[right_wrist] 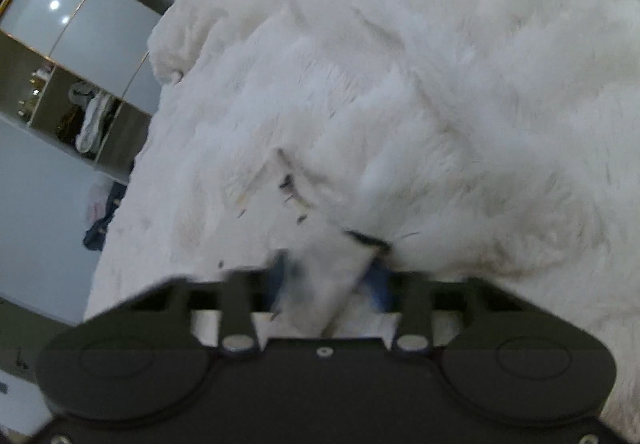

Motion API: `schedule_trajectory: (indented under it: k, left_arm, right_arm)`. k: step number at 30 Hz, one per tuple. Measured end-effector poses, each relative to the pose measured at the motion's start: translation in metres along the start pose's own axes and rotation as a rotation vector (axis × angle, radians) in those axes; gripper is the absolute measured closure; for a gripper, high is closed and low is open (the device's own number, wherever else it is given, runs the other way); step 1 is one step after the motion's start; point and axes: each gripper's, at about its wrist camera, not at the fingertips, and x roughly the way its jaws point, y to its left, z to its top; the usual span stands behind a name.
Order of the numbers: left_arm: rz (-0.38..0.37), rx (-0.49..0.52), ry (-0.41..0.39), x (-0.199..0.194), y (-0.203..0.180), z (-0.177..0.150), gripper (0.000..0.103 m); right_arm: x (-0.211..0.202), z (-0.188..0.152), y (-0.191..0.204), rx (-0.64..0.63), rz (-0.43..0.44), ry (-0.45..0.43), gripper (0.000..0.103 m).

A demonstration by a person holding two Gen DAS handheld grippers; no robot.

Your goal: Fold clothes

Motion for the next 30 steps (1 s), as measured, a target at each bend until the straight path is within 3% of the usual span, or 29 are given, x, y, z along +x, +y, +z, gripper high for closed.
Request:
schedule_trajectory:
  k: [6, 8, 9, 11, 14, 16, 18, 23, 27, 30]
  left_arm:
    - [0.013, -0.061, -0.076, -0.018, 0.018, 0.025, 0.001]
    - [0.024, -0.076, -0.098, -0.024, 0.026, 0.036, 0.001]
    - [0.03, -0.075, -0.101, -0.025, 0.029, 0.039, 0.001]
    - [0.061, -0.083, -0.103, -0.023, 0.039, 0.046, 0.001]
    - [0.08, -0.097, -0.098, -0.015, 0.048, 0.053, 0.001]
    - [0.083, -0.092, -0.1, -0.006, 0.049, 0.058, 0.001]
    - [0.084, -0.083, -0.09, 0.011, 0.048, 0.065, 0.001]
    - [0.044, 0.032, -0.063, 0.056, 0.035, 0.074, 0.001]
    - [-0.046, 0.116, -0.067, 0.08, 0.038, 0.071, 0.001]
    - [-0.082, 0.102, -0.033, 0.093, 0.049, 0.073, 0.001]
  right_arm:
    - [-0.025, 0.008, 0.012, -0.026, 0.038, -0.093, 0.099]
    - [-0.032, 0.014, 0.023, -0.08, -0.023, -0.137, 0.086]
    - [-0.036, 0.016, 0.029, -0.104, -0.09, -0.161, 0.062]
    - [-0.046, 0.011, 0.042, -0.14, -0.315, -0.215, 0.057]
    - [-0.067, -0.016, 0.086, -0.331, -0.294, -0.308, 0.048]
    - [-0.073, -0.047, 0.126, -0.492, -0.221, -0.304, 0.041]
    - [-0.072, -0.078, 0.163, -0.623, -0.129, -0.251, 0.04]
    - [-0.042, -0.19, 0.279, -0.959, 0.121, 0.0, 0.04]
    - [0.004, -0.265, 0.347, -1.128, 0.17, 0.174, 0.043]
    - [0.047, -0.312, 0.387, -1.202, 0.138, 0.269, 0.056]
